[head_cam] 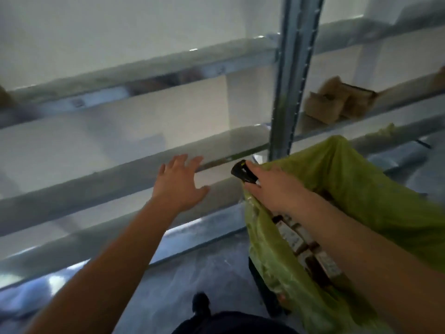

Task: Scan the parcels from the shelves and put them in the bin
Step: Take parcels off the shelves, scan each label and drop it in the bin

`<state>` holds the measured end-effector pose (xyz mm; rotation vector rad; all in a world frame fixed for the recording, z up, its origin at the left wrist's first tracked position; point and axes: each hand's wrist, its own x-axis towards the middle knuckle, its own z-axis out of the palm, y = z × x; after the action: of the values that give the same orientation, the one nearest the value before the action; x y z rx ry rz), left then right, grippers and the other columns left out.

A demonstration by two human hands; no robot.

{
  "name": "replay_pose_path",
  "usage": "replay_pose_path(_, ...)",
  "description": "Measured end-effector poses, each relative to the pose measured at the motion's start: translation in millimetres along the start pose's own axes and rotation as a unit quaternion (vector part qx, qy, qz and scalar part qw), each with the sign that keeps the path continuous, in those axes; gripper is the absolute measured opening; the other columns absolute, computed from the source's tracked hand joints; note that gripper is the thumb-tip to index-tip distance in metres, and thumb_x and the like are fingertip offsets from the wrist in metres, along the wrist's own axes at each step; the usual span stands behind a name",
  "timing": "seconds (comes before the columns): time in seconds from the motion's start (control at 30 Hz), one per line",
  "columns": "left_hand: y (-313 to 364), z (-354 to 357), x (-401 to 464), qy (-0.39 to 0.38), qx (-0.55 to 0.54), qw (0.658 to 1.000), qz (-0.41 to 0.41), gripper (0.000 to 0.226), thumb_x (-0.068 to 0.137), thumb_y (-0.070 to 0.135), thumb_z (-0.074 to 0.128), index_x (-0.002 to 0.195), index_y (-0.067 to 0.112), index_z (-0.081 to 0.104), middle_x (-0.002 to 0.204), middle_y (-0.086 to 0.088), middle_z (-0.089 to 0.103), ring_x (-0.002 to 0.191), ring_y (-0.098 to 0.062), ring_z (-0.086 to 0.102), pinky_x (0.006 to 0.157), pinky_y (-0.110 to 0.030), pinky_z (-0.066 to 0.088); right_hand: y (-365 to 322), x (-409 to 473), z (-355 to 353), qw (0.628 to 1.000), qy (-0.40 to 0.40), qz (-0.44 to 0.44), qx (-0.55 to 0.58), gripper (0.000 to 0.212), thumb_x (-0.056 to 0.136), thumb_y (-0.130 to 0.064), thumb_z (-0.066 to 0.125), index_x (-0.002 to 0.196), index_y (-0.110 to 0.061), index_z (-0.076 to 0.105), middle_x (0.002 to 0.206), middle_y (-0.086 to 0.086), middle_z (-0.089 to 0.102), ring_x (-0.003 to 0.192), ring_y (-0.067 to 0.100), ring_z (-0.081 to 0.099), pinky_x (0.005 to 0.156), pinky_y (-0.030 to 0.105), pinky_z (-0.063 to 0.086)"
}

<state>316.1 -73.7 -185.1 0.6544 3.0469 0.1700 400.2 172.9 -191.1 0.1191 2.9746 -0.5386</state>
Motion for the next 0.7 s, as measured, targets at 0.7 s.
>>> replay_pose_path(0.7,-254.6,-181.3,-167.3,0.126,-0.031,0.969,-0.209,0.092,0.088,0.062,0.072,0.163,0.037,0.025,0.172,-0.002,0.024,0.157,-0.027,0.023,0.123,-0.050,0.029,-350.4,52.8,-66.2,0.947,0.051,-0.309,-0.069,0.051,0.104,-0.060,0.038,0.152,-0.042,0.034,0.112,0.005,0.055,0.082,0.016,0.054,0.067,0.034,0.046)
